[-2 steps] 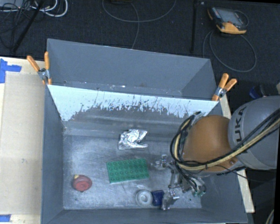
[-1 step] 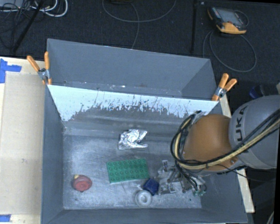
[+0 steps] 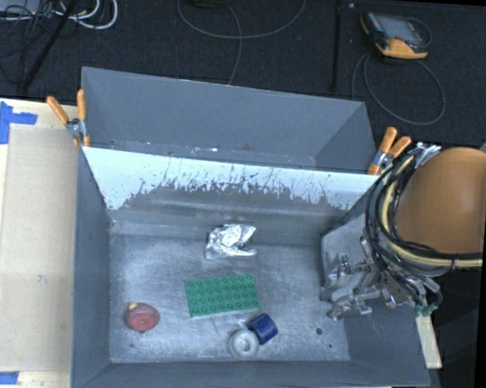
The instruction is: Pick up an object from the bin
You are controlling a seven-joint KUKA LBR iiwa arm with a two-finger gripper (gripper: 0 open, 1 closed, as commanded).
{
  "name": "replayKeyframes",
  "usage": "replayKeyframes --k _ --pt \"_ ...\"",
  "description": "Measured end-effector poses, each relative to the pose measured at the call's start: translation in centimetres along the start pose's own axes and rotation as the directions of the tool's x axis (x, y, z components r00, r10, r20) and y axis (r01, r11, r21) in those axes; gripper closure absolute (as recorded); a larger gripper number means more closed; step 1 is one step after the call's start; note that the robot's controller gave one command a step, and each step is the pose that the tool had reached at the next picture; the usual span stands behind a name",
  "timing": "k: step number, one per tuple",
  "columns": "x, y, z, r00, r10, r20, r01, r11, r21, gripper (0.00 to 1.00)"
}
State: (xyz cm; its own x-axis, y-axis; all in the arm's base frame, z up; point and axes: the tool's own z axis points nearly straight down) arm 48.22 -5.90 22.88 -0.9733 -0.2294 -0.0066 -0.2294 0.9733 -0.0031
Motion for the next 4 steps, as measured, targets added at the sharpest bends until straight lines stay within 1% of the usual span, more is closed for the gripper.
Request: replayKeyframes --k 1,2,3,4 --pt "-1.8 -1.0 13.4 0.979 -0.202 -0.012 0.202 0.979 -0.009 1.0" --pt "-1.9 -1.1 13.1 0.98 -0.2 -0.008 0.2 0.98 -0.006 0.0" --pt "-1.9 5.0 15.0 0.991 -0.134 0.022 0.134 0.991 0.005 0.0" --pt "-1.3 5.0 15.2 0.991 -0.133 0.004 0.133 0.991 -0.002 1.0"
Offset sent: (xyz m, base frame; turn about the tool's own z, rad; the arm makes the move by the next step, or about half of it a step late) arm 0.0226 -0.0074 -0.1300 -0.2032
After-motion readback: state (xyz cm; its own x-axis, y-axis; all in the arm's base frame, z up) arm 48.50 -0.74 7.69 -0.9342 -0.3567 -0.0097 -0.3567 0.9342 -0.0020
